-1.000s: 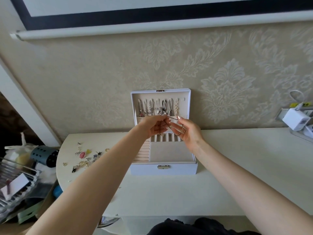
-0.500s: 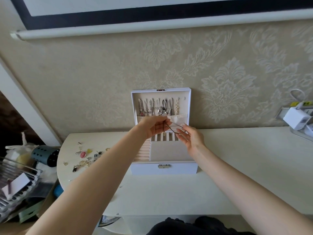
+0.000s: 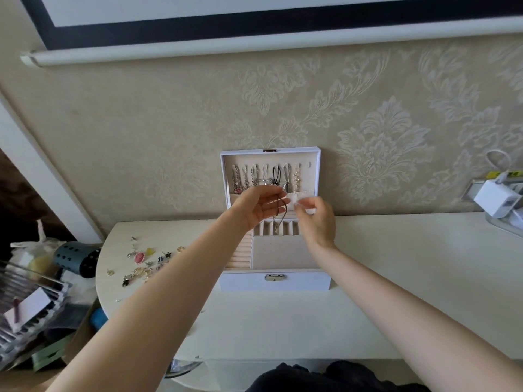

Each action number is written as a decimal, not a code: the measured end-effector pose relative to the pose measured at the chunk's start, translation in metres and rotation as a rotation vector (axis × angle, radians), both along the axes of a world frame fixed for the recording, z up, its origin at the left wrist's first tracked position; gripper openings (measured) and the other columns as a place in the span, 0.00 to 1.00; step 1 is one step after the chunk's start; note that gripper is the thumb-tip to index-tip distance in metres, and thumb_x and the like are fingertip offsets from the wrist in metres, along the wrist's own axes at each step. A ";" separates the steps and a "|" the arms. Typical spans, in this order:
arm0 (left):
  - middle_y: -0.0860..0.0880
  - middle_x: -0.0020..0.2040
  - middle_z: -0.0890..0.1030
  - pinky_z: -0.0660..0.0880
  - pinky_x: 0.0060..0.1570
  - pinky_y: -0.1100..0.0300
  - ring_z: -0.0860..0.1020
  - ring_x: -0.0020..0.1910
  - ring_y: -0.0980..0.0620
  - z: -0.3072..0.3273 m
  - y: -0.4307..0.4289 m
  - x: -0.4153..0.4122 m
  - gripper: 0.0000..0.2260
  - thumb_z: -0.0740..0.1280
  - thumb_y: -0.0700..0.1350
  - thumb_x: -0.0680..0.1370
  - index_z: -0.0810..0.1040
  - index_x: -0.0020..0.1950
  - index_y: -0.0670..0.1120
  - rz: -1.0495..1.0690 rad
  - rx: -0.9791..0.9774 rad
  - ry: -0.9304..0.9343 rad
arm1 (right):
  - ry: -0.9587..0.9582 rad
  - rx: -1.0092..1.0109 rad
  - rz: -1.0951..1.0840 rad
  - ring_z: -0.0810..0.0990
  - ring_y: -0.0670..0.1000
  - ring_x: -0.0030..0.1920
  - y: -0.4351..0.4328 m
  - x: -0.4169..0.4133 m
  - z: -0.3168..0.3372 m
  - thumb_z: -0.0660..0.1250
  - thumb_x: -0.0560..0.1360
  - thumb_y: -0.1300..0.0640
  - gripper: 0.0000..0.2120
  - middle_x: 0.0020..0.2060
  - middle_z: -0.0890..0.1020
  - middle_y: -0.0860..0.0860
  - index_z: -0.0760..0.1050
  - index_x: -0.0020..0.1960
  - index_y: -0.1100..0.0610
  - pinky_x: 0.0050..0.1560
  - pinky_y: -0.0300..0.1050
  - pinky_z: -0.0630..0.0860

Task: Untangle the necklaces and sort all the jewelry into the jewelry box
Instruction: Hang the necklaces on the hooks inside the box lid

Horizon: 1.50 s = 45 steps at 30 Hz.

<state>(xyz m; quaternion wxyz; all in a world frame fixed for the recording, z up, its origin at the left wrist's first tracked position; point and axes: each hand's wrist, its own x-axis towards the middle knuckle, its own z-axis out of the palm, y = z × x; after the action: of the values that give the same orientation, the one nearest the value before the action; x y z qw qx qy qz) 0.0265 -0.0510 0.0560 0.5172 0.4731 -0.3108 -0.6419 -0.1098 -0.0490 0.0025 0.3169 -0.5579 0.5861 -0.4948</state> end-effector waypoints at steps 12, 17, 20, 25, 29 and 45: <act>0.42 0.45 0.81 0.79 0.47 0.59 0.80 0.42 0.48 0.006 0.006 -0.007 0.08 0.61 0.36 0.78 0.77 0.54 0.36 -0.027 0.008 -0.033 | 0.076 0.098 0.241 0.80 0.51 0.46 -0.029 0.000 0.030 0.72 0.71 0.59 0.03 0.40 0.81 0.51 0.78 0.41 0.55 0.52 0.45 0.75; 0.46 0.44 0.81 0.75 0.36 0.62 0.78 0.38 0.53 0.003 0.000 -0.002 0.12 0.60 0.33 0.76 0.78 0.56 0.40 0.196 -0.119 -0.693 | 0.120 0.108 0.343 0.78 0.50 0.38 -0.038 -0.014 0.038 0.72 0.71 0.64 0.09 0.37 0.83 0.55 0.76 0.35 0.54 0.43 0.43 0.75; 0.47 0.58 0.78 0.70 0.52 0.62 0.74 0.52 0.52 0.004 -0.007 -0.001 0.22 0.61 0.29 0.72 0.75 0.63 0.44 -0.077 -0.361 -1.039 | 0.161 0.124 0.449 0.81 0.52 0.37 -0.041 -0.017 0.044 0.70 0.71 0.66 0.09 0.36 0.84 0.57 0.75 0.37 0.56 0.35 0.37 0.73; 0.46 0.54 0.81 0.72 0.59 0.56 0.78 0.56 0.48 0.005 -0.026 -0.009 0.14 0.69 0.39 0.73 0.76 0.59 0.44 -0.220 -0.463 -1.382 | 0.197 0.125 0.496 0.74 0.47 0.27 -0.047 -0.021 0.056 0.69 0.72 0.68 0.09 0.31 0.81 0.54 0.73 0.38 0.58 0.22 0.31 0.66; 0.45 0.46 0.83 0.75 0.52 0.57 0.80 0.48 0.50 0.005 -0.041 -0.016 0.09 0.72 0.45 0.73 0.79 0.50 0.42 -0.108 -0.456 -1.298 | 0.126 0.143 0.443 0.76 0.51 0.27 -0.059 -0.028 0.056 0.66 0.73 0.71 0.07 0.32 0.80 0.57 0.73 0.41 0.61 0.23 0.36 0.71; 0.49 0.41 0.83 0.72 0.36 0.60 0.78 0.39 0.51 -0.021 -0.098 -0.046 0.05 0.70 0.43 0.74 0.80 0.48 0.43 0.284 -0.383 -0.994 | 0.109 -0.245 0.152 0.78 0.52 0.31 -0.115 -0.036 0.034 0.66 0.72 0.71 0.06 0.30 0.77 0.53 0.75 0.41 0.61 0.34 0.47 0.78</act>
<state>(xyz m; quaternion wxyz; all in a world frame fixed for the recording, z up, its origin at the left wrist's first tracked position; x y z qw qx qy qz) -0.0196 -0.1492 0.0351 0.4665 0.6540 -0.5620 -0.1968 -0.1455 -0.1640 0.0365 0.2505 -0.6611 0.4937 -0.5064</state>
